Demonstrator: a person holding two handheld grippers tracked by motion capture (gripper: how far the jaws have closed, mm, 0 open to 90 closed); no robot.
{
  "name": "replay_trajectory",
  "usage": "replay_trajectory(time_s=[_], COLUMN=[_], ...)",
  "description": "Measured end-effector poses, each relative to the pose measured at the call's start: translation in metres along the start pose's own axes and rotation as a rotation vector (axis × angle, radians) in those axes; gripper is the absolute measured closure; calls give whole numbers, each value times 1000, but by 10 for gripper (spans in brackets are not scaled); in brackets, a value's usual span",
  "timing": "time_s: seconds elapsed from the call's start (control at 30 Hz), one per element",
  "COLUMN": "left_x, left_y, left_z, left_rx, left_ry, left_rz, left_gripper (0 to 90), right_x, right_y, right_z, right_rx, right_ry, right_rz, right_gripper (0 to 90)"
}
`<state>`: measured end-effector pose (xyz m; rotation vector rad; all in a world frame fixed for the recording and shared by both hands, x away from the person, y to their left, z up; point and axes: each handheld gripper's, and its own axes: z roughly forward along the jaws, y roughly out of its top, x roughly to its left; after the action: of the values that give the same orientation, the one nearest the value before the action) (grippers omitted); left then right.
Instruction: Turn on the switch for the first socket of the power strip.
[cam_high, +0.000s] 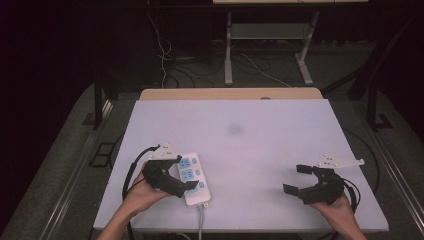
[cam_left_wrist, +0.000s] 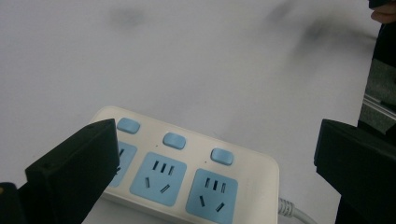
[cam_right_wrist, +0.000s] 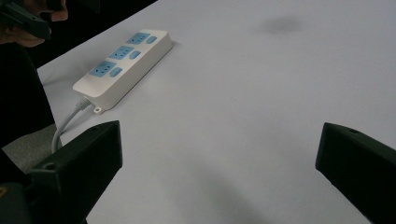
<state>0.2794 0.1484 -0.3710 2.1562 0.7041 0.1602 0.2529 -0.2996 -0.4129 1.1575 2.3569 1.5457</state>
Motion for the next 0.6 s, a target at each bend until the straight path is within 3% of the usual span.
replay_trajectory(time_s=[0.6], left_x=[-1], left_y=[15], left_z=[18], left_rx=[117], left_ry=[-29], left_rz=[53], left_gripper=[33], right_x=[0], right_y=[0], right_z=[0], right_rx=[4], right_ry=[3], right_rz=[-1], right_gripper=[2])
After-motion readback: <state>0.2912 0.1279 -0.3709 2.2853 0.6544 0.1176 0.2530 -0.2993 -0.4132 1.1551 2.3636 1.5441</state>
